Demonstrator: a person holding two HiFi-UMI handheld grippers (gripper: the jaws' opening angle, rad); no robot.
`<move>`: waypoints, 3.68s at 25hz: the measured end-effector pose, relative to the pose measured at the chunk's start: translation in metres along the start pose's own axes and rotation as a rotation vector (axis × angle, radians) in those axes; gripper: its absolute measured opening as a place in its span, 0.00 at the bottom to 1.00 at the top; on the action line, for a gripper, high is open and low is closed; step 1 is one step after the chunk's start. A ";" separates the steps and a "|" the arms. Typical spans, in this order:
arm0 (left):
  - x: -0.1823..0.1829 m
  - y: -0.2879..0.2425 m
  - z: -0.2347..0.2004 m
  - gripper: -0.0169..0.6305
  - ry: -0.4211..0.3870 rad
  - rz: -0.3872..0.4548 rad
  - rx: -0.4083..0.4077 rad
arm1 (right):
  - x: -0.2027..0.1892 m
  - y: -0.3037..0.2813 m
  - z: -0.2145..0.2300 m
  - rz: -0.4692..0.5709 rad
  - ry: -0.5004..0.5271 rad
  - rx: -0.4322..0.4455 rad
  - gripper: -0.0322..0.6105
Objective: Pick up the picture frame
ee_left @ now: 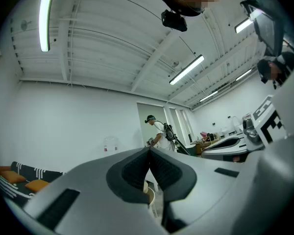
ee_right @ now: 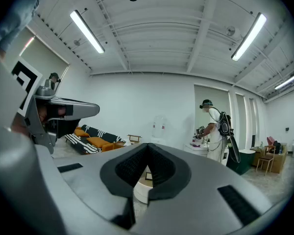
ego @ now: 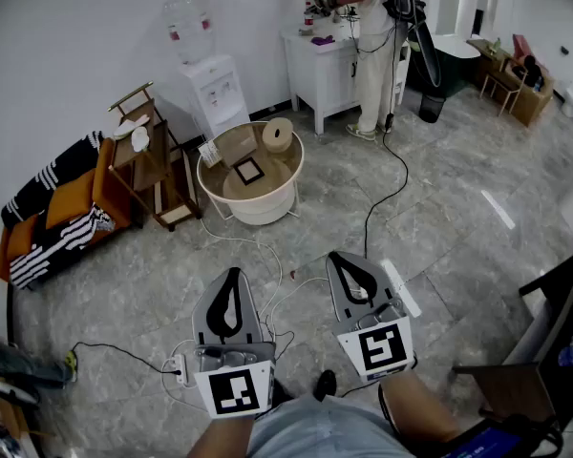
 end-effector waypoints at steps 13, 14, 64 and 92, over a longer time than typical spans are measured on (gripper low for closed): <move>-0.032 -0.015 0.001 0.05 0.009 -0.059 0.011 | -0.031 -0.010 0.018 -0.066 -0.068 0.011 0.07; -0.035 -0.022 -0.001 0.05 0.012 -0.064 0.012 | -0.033 -0.016 0.022 -0.070 -0.069 0.005 0.07; -0.164 -0.553 -0.139 0.05 -0.035 -0.114 0.054 | -0.078 -0.555 0.268 -0.062 -0.049 0.094 0.07; -0.241 -0.761 -0.276 0.05 -0.028 -0.230 0.172 | -0.106 -0.839 0.323 -0.166 -0.034 0.218 0.07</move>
Point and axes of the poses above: the fingertips, and each gripper's own axes: y backward along the fingers, z to its right, x out of its top, the point moved 10 cm from there along y, backward along the fingers, and after that the axes turned 8 degrees about x, right-handed, at the moved point
